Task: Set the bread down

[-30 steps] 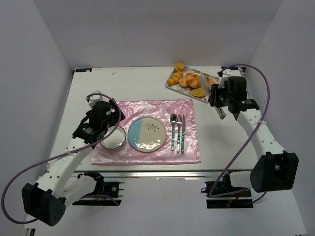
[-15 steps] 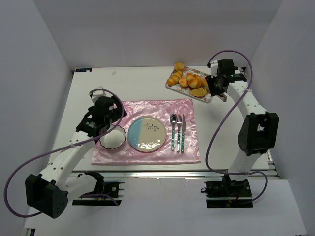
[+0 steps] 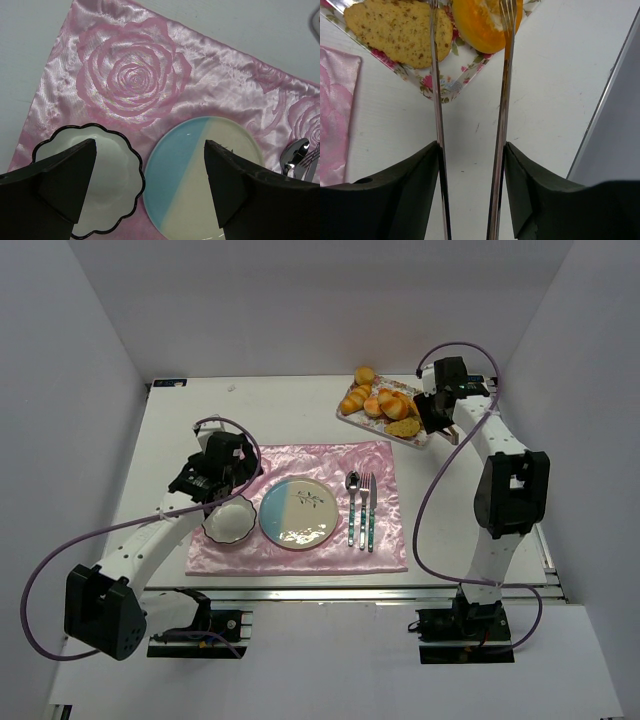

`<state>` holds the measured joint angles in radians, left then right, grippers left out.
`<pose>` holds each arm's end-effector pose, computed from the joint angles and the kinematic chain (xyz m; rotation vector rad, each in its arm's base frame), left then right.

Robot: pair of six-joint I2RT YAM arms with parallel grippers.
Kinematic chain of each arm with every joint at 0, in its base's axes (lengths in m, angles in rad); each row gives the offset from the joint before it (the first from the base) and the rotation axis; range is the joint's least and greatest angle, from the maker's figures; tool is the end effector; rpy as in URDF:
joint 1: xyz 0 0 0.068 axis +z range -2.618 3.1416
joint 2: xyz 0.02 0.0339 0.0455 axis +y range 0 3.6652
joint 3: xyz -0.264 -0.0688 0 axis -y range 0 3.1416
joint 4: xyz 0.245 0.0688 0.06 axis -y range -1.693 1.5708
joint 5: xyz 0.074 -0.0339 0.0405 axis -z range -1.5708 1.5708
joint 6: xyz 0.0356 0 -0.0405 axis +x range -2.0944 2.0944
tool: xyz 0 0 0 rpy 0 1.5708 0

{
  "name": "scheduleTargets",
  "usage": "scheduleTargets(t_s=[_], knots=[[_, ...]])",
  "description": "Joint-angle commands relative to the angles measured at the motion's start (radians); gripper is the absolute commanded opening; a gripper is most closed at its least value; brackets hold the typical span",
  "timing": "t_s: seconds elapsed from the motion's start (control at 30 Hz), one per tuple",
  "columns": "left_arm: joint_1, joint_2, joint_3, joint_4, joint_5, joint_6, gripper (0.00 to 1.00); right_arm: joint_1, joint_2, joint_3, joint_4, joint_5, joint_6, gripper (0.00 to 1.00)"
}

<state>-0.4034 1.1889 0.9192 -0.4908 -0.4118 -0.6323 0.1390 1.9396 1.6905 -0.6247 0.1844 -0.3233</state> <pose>0.2364 -0.0854 0.2775 -0.4564 2.2087 -0.0692 0.4341 0.0541 0.2739 -0.4806 2.4008 -0.3071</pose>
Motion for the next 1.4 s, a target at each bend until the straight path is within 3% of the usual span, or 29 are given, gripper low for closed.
scheduleTargets(t_s=[0.0, 0.07, 0.37, 0.6, 0.7, 0.97, 1.13, 1.37], knots=[[-0.002, -0.002, 0.043, 0.020, -0.021, 0.009, 0.98, -0.001, 0.012, 0.049, 0.042, 0.044, -0.011, 0.57], [-0.002, 0.001, 0.046, 0.017, -0.025, 0.006, 0.98, -0.003, 0.024, 0.051, 0.049, 0.070, -0.011, 0.55], [-0.002, -0.014, 0.046, 0.011, -0.015, 0.003, 0.98, 0.001, -0.021, 0.052, 0.065, 0.024, 0.000, 0.25], [-0.002, -0.075, 0.023, 0.000, 0.001, -0.007, 0.98, 0.030, -0.226, -0.003, 0.046, 0.018, 0.058, 0.18], [-0.002, -0.117, 0.010, -0.012, 0.016, -0.021, 0.98, 0.129, -0.373, -0.130, 0.114, 0.026, 0.084, 0.19], [-0.002, -0.251, -0.016, -0.144, -0.067, -0.125, 0.98, 0.597, -0.577, -0.446, 0.210, 0.058, 0.230, 0.20], [-0.002, -0.345, -0.049, -0.190, -0.117, -0.161, 0.98, 0.886, -0.521, -0.520, 0.235, 0.139, 0.288, 0.20], [-0.002, -0.382, -0.072, -0.193, -0.097, -0.158, 0.98, 1.048, -0.372, -0.486, 0.162, 0.193, 0.374, 0.26]])
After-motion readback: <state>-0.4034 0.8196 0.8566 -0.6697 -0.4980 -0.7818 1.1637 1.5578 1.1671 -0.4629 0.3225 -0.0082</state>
